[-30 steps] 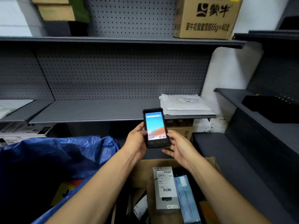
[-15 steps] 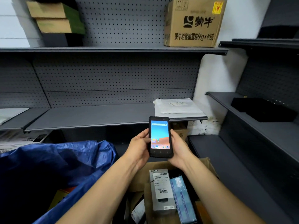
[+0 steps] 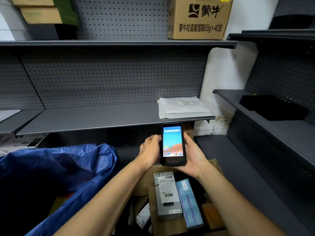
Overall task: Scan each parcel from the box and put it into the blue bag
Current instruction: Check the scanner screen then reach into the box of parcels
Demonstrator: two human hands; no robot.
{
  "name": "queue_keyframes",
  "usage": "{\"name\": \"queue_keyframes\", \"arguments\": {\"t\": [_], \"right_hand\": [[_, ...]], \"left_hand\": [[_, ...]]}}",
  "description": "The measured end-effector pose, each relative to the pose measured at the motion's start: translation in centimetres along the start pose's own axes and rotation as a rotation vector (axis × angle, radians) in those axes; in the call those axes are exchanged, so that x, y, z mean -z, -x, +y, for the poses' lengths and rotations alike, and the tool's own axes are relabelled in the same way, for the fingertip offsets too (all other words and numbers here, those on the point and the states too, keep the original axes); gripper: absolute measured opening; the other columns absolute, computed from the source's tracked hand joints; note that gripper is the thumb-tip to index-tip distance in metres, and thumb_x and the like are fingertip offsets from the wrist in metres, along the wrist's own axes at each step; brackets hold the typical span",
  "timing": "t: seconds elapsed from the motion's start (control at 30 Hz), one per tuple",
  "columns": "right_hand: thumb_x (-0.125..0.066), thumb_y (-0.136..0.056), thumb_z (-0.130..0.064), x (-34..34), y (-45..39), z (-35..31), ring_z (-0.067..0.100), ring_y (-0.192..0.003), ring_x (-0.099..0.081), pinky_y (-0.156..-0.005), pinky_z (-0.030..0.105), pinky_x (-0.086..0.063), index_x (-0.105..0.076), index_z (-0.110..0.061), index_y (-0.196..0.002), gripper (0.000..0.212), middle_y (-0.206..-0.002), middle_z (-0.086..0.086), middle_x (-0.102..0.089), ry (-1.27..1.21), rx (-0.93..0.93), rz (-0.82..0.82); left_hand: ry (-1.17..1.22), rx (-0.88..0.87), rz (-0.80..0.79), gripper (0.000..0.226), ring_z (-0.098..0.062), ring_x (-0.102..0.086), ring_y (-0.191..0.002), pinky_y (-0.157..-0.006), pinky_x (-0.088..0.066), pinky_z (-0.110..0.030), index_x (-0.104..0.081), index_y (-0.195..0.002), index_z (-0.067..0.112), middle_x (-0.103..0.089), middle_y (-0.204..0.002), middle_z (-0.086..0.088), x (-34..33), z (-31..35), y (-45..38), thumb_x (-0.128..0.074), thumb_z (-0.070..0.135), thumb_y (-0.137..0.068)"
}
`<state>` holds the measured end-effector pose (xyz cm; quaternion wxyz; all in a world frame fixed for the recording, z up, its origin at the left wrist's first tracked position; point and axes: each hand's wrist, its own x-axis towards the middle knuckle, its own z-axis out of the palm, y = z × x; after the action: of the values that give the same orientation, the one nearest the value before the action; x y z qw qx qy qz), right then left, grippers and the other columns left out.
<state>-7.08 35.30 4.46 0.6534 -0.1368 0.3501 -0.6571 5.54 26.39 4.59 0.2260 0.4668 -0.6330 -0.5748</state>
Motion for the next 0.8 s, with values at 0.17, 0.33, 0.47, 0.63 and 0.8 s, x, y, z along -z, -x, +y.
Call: {"name": "queue_keyframes", "arguments": {"t": [0.17,0.33,0.47,0.63,0.8], "right_hand": [[-0.042,-0.097,-0.061,1.2,0.0,-0.5,0.041,-0.13,-0.052,-0.112,0.06,-0.032,-0.058,-0.009,-0.138,0.068,-0.138,0.025,-0.056,0.009,0.002,0.069],[-0.038,-0.094,-0.07,2.0,-0.3,-0.9,0.04,-0.114,-0.061,-0.11,0.06,-0.035,-0.062,-0.009,-0.133,0.076,-0.133,0.028,-0.059,0.091,0.013,0.176],[-0.042,-0.093,-0.07,2.6,-0.4,-1.4,0.035,-0.092,-0.069,-0.083,0.051,-0.055,-0.063,-0.01,-0.124,0.07,-0.111,0.027,-0.068,0.432,0.068,0.384],[-0.025,-0.092,-0.078,5.0,-0.3,-1.0,0.028,-0.117,-0.06,-0.101,0.048,-0.047,-0.049,-0.033,-0.141,0.071,-0.13,0.01,-0.061,1.34,0.32,0.58],[-0.018,-0.096,-0.071,7.9,0.2,-0.7,0.039,-0.12,-0.044,-0.099,0.051,-0.036,-0.021,-0.026,-0.157,0.076,-0.134,0.021,-0.045,2.141,0.399,0.763]], "left_hand": [[-0.172,-0.136,-0.028,0.056,-0.018,-0.022,-0.147,-0.12,-0.021,-0.043,-0.049,-0.141,0.026,-0.036,-0.155,0.004,-0.3,0.0,1.3,-0.028,0.055,-0.097],[-0.588,-0.32,-0.04,0.05,-0.015,0.003,-0.152,-0.121,-0.001,-0.038,-0.018,-0.156,0.031,-0.009,-0.165,0.004,-0.3,-1.0,0.6,-0.017,0.038,-0.107],[-0.876,-0.409,0.071,0.056,-0.021,0.005,-0.152,-0.122,-0.001,-0.041,-0.012,-0.158,0.032,-0.009,-0.166,0.001,-0.1,-3.9,-0.1,-0.015,0.049,-0.105],[-0.996,-0.381,0.141,0.059,-0.022,0.008,-0.152,-0.123,0.003,-0.042,-0.007,-0.158,0.032,-0.005,-0.166,-0.001,-0.7,-6.6,-0.3,-0.011,0.053,-0.103],[-1.027,-0.371,0.147,0.061,-0.024,0.007,-0.152,-0.123,0.002,-0.043,-0.007,-0.158,0.029,-0.006,-0.166,-0.003,-1.6,-8.1,-0.6,-0.012,0.053,-0.103]]}}
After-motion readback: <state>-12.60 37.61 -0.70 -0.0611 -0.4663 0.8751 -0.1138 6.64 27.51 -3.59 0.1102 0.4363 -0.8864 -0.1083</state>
